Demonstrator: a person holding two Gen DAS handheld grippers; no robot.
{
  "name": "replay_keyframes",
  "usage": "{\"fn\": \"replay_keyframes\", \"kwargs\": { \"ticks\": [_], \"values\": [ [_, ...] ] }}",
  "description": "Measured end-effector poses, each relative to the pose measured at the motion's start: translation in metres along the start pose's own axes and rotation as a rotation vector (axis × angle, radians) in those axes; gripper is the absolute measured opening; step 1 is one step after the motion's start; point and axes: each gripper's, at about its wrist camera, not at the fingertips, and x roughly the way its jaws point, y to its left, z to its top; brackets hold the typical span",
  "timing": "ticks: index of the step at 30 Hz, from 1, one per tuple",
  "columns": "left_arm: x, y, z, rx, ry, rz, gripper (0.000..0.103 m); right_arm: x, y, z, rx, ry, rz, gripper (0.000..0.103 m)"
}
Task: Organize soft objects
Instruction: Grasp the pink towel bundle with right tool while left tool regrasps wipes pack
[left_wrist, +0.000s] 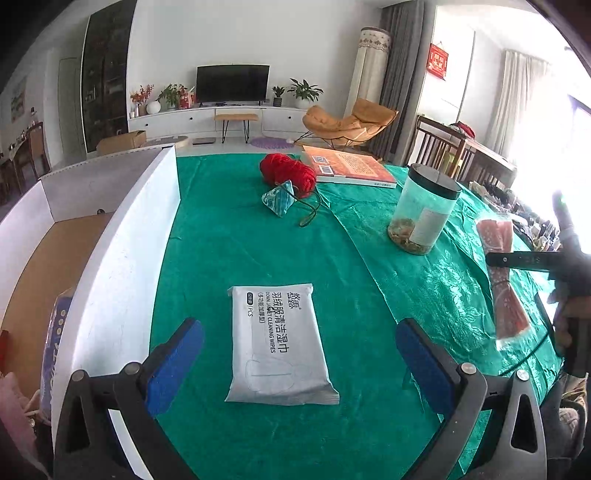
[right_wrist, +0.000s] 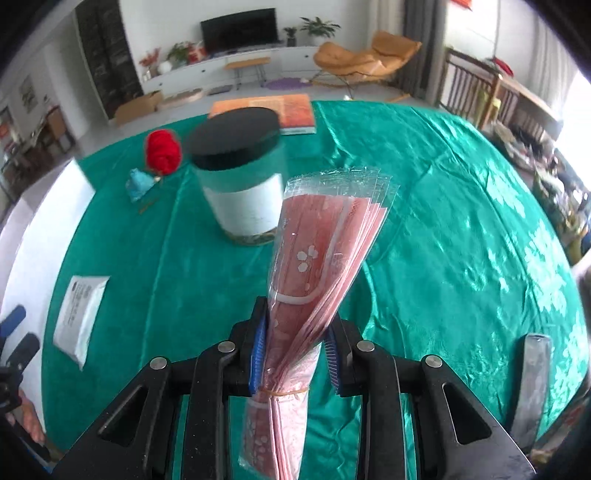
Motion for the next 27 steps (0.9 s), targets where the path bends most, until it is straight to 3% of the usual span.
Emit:
{"fn": "replay_keyframes", "kwargs": {
  "ticks": [2,5,9,12,18,20,22,23,24,25,26,27],
  "values": [
    [0.008,-0.001,0.000,0.016,0.046,0.023,0.103,0.016,-0.026,0.003,0.073,-0.037,0.053,0.036],
    [0.025,0.005,-0.004,0.020,0.140,0.040,0.103,0.036,-0.050,0.005,0.159,-0.037,0.107,0.062],
    [0.034,0.011,-0.009,-0.003,0.177,0.049,0.103,0.025,-0.064,0.002,0.199,-0.034,0.100,0.065],
    [0.045,0.011,-0.010,-0.001,0.214,0.051,0.103,0.010,-0.065,0.005,0.190,-0.021,0.035,0.066],
    [0.070,0.008,-0.016,0.043,0.280,0.149,0.103,0.007,-0.015,-0.003,0.049,0.068,0.019,0.070],
    [0.082,0.010,-0.016,0.043,0.301,0.192,0.103,0.024,0.006,-0.009,-0.026,0.103,-0.037,0.070],
    [0.090,0.013,-0.016,0.021,0.312,0.190,0.103,0.044,0.014,-0.017,-0.068,0.147,-0.086,0.068],
    [0.091,0.014,-0.015,0.014,0.319,0.195,0.103,0.051,0.011,-0.019,-0.055,0.151,-0.091,0.050],
    [0.091,0.014,-0.015,0.018,0.314,0.184,0.095,0.053,0.003,-0.021,-0.025,0.138,-0.090,0.027],
    [0.090,0.013,-0.014,0.025,0.292,0.159,0.088,0.052,-0.006,-0.020,0.021,0.125,-0.081,0.027],
    [0.087,0.010,-0.014,0.043,0.269,0.153,0.070,0.048,-0.014,-0.017,0.063,0.106,-0.070,0.026],
    [0.086,0.008,-0.012,0.053,0.256,0.163,0.067,0.043,-0.020,-0.013,0.098,0.080,-0.070,0.026]
  ]
}}
